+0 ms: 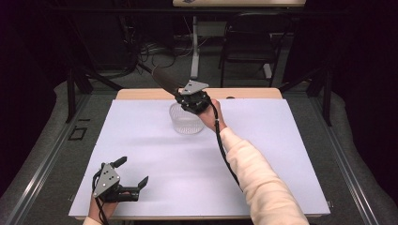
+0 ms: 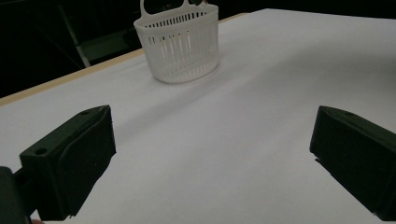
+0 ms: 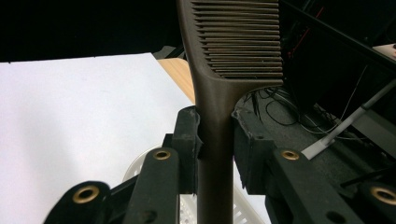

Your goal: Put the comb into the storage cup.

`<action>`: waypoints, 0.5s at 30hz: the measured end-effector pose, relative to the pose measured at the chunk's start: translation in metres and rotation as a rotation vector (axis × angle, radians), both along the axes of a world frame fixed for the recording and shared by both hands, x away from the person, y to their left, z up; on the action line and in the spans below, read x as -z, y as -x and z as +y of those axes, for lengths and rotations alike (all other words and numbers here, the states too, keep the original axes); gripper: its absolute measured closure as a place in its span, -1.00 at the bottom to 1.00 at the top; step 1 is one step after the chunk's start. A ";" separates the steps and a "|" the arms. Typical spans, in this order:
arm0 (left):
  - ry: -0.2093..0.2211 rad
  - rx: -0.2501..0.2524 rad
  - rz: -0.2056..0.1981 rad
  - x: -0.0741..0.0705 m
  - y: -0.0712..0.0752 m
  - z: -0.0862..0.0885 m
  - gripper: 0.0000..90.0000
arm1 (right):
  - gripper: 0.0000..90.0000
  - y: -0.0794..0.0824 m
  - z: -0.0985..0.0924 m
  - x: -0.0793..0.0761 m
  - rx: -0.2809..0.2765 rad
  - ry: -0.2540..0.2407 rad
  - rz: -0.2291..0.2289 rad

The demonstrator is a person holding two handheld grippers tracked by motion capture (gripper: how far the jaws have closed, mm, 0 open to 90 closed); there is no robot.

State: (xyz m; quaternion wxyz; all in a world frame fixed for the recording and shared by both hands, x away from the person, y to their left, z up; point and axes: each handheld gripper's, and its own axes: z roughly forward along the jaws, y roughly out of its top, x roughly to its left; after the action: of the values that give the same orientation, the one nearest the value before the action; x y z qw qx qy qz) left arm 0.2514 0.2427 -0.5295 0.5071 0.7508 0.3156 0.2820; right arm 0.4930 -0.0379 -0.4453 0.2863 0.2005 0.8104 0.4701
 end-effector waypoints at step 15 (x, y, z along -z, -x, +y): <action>0.000 0.000 -0.001 0.000 0.000 0.000 -1.00 | 0.61 -0.003 0.001 0.006 -0.007 0.017 0.014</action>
State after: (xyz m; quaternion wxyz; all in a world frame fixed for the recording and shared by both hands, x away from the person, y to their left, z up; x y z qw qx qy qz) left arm 0.2511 0.2427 -0.5293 0.5072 0.7507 0.3155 0.2822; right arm 0.4962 -0.0373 -0.4509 0.2807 0.1986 0.8171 0.4627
